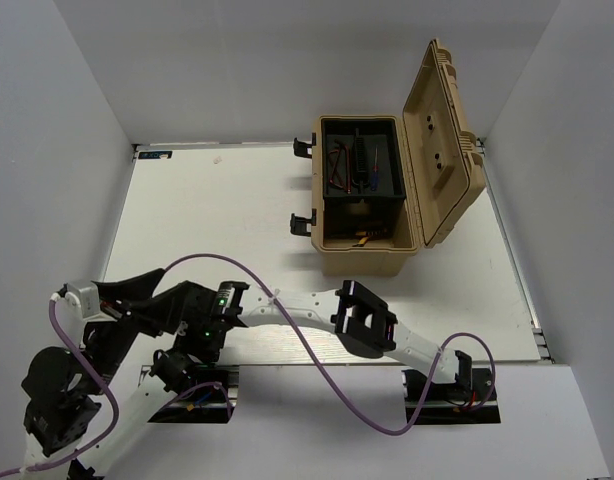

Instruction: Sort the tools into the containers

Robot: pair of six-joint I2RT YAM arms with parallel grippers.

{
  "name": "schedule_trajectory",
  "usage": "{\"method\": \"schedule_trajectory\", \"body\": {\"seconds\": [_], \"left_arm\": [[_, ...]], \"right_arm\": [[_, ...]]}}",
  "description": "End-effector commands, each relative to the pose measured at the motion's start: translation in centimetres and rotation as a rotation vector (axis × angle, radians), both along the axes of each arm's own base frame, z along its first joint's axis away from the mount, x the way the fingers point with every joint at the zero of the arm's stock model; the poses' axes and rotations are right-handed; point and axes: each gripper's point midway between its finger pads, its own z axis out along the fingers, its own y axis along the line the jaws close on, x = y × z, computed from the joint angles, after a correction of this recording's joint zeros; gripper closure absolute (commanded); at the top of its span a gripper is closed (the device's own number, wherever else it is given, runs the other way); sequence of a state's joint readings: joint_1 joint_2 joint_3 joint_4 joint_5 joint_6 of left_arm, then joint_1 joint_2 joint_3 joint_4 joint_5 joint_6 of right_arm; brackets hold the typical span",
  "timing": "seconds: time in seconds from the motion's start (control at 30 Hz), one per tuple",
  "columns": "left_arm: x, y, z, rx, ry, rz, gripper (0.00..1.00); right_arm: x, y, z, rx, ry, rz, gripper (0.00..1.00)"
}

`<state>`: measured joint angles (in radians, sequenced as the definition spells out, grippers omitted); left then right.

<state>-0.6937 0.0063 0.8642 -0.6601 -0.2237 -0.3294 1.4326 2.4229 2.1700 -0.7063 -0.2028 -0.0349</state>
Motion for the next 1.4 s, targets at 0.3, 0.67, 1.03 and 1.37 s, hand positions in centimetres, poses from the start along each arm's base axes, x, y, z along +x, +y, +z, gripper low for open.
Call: {"method": "schedule_trajectory", "body": {"seconds": [0.3,0.67,1.03,1.37], "left_arm": [[-1.8,1.7,0.9,-0.026,-0.047,0.010,0.15],[-1.8,2.1,0.5,-0.024,-0.037,0.027,0.15],[-1.7,2.2,0.5,-0.026,-0.035,0.036,0.15],[-1.6,2.4,0.3,-0.021,-0.026,0.045,0.13]], "right_arm": [[-4.1,-0.1,0.4,-0.007,0.313,0.002,0.87],[-3.6,0.0,-0.3,-0.021,0.380,-0.022,1.00],[-1.7,-0.1,-1.1,-0.029,0.418,-0.064,1.00],[-2.1,0.0,-1.6,-0.038,0.444,-0.061,1.00]]}}
